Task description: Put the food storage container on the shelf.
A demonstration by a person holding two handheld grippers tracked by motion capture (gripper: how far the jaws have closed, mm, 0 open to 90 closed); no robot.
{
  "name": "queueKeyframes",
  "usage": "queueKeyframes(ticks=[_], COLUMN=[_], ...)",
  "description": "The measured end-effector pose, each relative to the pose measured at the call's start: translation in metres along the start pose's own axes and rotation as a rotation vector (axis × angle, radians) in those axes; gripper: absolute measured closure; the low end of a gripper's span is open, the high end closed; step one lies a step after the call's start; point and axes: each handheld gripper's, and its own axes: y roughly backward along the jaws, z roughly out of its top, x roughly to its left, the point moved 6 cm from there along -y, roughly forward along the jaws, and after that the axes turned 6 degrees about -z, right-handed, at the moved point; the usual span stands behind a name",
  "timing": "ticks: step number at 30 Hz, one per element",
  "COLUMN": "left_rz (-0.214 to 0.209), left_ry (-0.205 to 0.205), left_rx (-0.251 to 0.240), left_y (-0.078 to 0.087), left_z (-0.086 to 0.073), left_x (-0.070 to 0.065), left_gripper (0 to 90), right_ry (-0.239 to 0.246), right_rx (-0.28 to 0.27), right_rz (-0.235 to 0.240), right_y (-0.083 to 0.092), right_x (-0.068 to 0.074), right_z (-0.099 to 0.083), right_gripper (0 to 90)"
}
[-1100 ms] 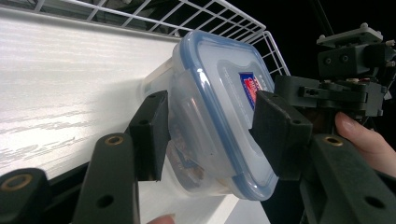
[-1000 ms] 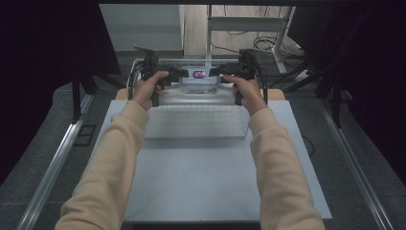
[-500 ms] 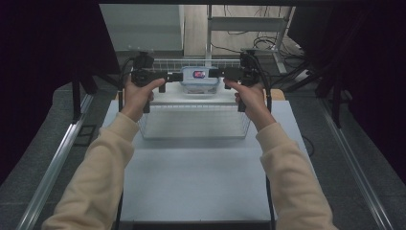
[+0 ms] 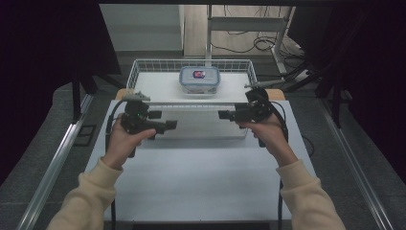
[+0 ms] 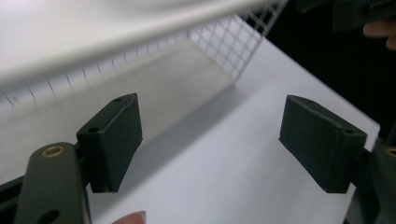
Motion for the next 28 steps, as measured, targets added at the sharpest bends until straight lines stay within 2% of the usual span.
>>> queueKeyframes(ticks=[2,8,10,13,16,18,20,24,28], left_rz=[-0.007,-0.034,-0.024,-0.011,0.009,0.024,0.024,0.018,0.039], left_ry=[-0.001,0.049,0.063,0.071,0.073,0.065,0.063,0.065,0.048], left_rx=[0.017,0.052,0.083,0.124,0.134,0.14,0.136,0.133,0.142], left_y=[-0.001,-0.012,-0.019,-0.025,-0.028,-0.028,-0.028,-0.029,-0.031], left_z=[-0.02,-0.078,-0.095,-0.113,-0.122,-0.124,-0.124,-0.125,-0.129], left_x=[-0.002,0.002,0.006,0.01,0.013,0.013,0.013,0.011,0.011], left_gripper=[20.9,20.7,20.6,20.5,20.7,20.6,20.6,20.6,19.8], right_ry=[0.035,0.072,0.072,0.088,0.098,0.095,0.082,0.085,0.07], right_rx=[0.011,0.039,0.067,0.098,0.145,0.154,0.16,0.146,0.131], right_rz=[0.0,0.002,0.016,0.004,-0.002,-0.008,-0.003,0.003,0.009], right_y=[0.004,0.007,0.004,-0.003,-0.012,-0.016,-0.019,-0.018,-0.018], right_x=[0.003,0.009,0.011,0.012,0.009,0.006,0.005,0.006,0.004], right_z=[-0.018,-0.077,-0.096,-0.121,-0.142,-0.148,-0.15,-0.149,-0.151], right_gripper=[19.3,19.6,19.6,19.7,20.0,20.2,20.2,20.3,19.3])
